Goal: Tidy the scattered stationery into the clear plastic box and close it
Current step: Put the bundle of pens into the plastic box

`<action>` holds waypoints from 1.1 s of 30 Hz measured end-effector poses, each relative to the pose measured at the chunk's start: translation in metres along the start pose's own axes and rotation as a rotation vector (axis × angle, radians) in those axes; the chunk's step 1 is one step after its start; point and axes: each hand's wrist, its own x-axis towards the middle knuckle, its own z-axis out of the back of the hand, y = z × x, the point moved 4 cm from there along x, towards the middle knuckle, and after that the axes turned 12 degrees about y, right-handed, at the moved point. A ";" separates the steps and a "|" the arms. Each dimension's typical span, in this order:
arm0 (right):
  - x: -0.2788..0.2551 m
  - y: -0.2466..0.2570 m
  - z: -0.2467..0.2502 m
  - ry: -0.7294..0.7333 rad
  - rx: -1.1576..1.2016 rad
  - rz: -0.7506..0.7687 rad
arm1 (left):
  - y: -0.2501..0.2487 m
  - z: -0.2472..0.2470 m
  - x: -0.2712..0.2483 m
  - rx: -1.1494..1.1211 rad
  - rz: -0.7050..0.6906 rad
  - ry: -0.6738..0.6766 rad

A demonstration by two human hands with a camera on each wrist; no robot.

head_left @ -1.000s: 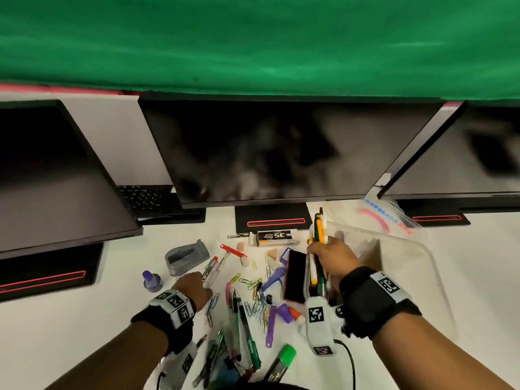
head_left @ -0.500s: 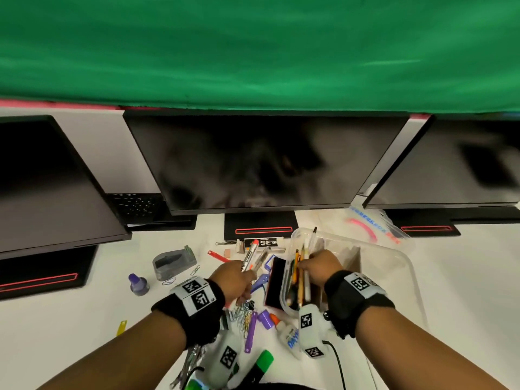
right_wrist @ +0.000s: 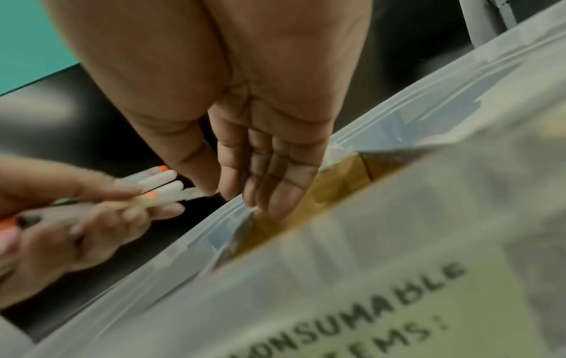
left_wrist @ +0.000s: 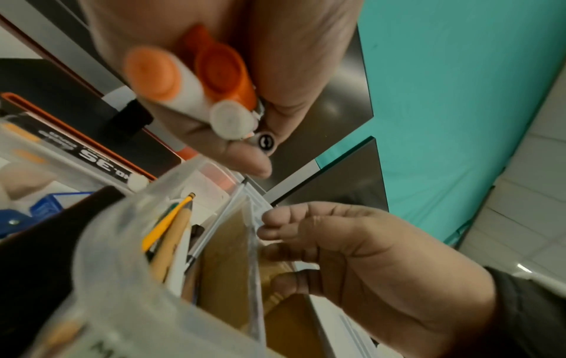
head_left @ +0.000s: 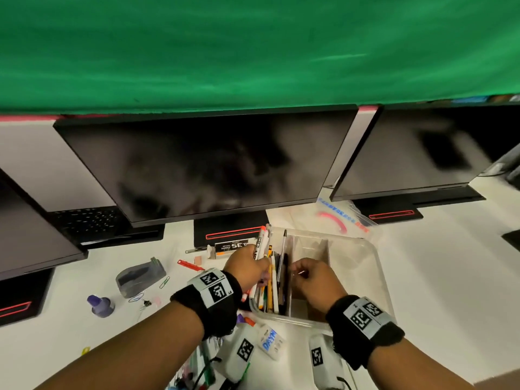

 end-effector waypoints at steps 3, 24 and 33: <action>-0.004 0.001 -0.005 0.027 -0.060 0.022 | -0.001 -0.014 0.008 0.035 0.004 0.029; 0.044 0.039 -0.028 0.440 -0.675 -0.194 | 0.035 0.007 -0.011 0.541 -0.071 0.007; 0.033 0.054 -0.026 0.301 -0.769 -0.101 | 0.053 0.025 -0.010 0.456 0.049 0.007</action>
